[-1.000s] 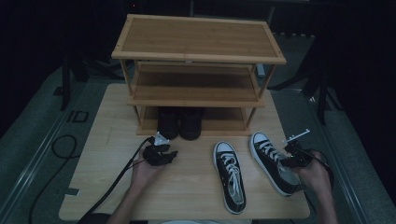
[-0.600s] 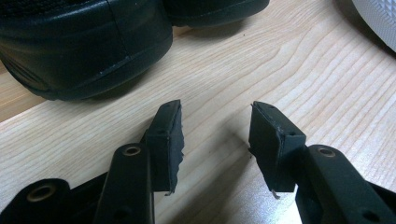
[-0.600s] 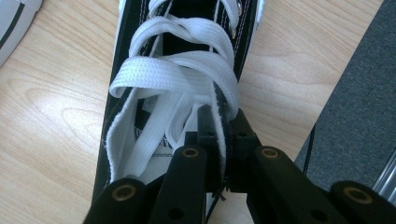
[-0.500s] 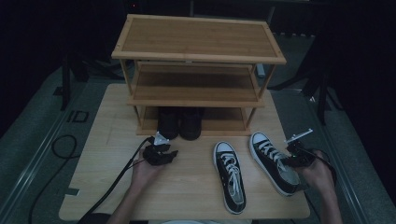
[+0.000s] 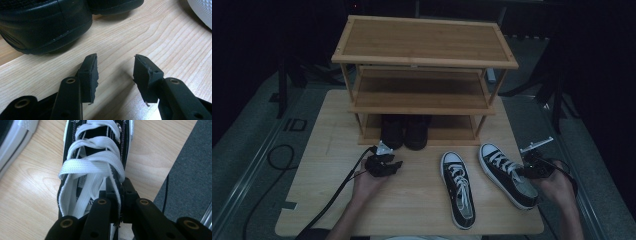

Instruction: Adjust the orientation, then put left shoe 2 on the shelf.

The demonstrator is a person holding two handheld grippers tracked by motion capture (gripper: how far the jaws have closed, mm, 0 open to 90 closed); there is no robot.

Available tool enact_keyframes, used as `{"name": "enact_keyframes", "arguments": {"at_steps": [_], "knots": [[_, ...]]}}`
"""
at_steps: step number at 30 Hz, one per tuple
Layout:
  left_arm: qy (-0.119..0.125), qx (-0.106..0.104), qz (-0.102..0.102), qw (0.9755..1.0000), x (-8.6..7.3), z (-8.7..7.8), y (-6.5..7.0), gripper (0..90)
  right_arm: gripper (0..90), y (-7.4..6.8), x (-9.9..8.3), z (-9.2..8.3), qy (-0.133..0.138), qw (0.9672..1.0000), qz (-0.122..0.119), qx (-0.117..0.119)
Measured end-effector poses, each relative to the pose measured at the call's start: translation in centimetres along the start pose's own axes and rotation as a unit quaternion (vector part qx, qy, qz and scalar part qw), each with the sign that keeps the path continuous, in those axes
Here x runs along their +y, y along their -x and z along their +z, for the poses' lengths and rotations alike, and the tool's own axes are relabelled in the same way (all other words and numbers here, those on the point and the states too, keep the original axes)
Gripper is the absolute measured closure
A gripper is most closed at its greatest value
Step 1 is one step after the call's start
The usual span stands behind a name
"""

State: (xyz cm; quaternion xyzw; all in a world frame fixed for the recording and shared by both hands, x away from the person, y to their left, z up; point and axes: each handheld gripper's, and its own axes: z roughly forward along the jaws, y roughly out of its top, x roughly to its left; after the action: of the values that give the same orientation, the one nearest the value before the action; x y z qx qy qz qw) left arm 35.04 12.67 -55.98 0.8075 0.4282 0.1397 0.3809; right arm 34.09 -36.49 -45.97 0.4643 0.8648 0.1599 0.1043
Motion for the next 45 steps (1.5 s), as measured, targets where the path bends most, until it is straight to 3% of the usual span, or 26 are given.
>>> {"name": "enact_keyframes", "arguments": {"at_steps": [6,22,34,45], "knots": [[0.001,-0.001,-0.002,1.0000,0.0,0.0,0.0,54.7,87.6,-0.5,0.5,-0.3,0.001,0.9998,-0.019,0.008],[0.002,-0.001,-0.001,1.0000,0.0,0.1,0.0,54.6,87.7,-1.4,2.3,-0.2,0.007,0.9988,-0.042,0.025],[0.003,0.003,0.000,1.0000,0.0,0.1,0.1,54.4,87.7,-1.9,4.4,-1.2,0.024,0.9960,-0.073,0.045],[0.004,0.003,-0.001,1.0000,0.0,0.1,0.1,54.3,87.7,-2.8,6.3,-2.1,0.035,0.9932,-0.100,0.047]]}}
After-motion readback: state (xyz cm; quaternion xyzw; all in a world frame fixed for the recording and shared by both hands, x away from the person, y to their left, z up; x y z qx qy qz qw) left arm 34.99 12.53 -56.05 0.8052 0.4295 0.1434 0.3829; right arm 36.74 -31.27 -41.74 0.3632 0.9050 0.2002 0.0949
